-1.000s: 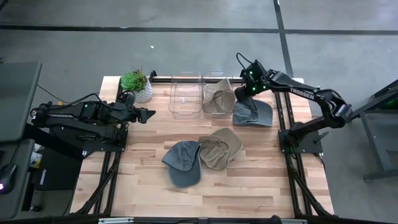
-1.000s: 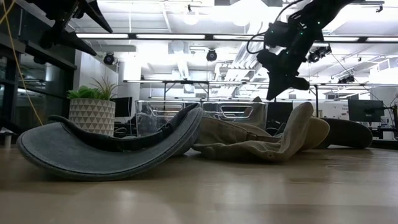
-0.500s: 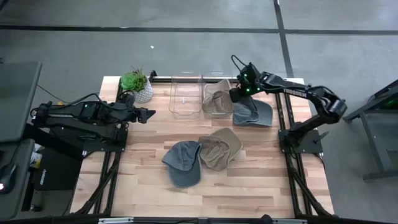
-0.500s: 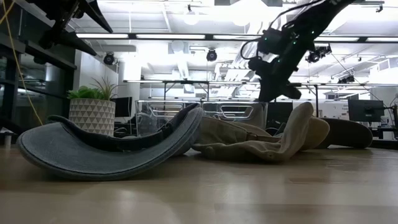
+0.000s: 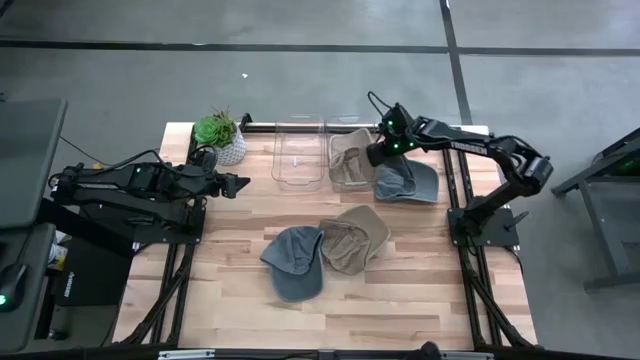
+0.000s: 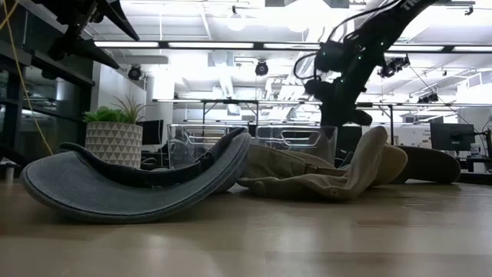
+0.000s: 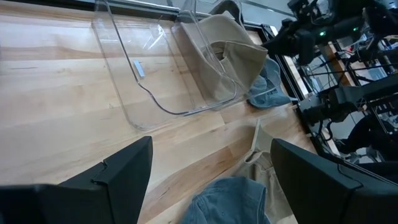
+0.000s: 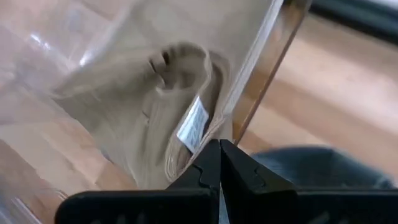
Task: Pick & Place hat
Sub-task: Put the left brown cap into the right transparent bin, then put the brown cap into the right transparent bin
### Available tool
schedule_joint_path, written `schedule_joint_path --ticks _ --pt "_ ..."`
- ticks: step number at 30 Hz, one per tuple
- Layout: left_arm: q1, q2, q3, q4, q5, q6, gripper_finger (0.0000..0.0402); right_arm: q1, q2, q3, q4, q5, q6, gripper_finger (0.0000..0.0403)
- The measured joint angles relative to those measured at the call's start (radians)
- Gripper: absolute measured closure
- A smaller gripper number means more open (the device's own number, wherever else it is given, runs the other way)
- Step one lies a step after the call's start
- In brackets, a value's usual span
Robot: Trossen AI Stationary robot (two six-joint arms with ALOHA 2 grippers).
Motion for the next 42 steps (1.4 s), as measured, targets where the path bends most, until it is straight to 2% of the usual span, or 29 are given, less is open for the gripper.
schedule_joint_path --ticks 10,14,19,32,42 --pt "0.000 0.000 0.000 -0.001 0.000 -0.001 0.0094 -0.016 -0.077 0.043 -0.007 -0.058 -0.027 0.0403" --pt "0.000 0.000 0.000 -0.002 0.000 -0.002 0.0094 -0.004 -0.112 0.049 -0.058 -0.109 -0.026 0.0403" --pt "0.000 0.000 0.000 -0.004 0.000 -0.001 0.0094 0.038 -0.179 0.050 -0.143 -0.122 -0.073 0.0403" --pt "0.000 0.000 0.000 -0.008 0.004 0.011 0.0094 0.265 -0.425 0.050 -0.249 -0.103 -0.239 0.0403" --pt "0.000 0.000 0.000 -0.011 0.008 0.011 0.0094 0.472 -0.483 0.050 -0.287 -0.015 -0.190 0.0403"
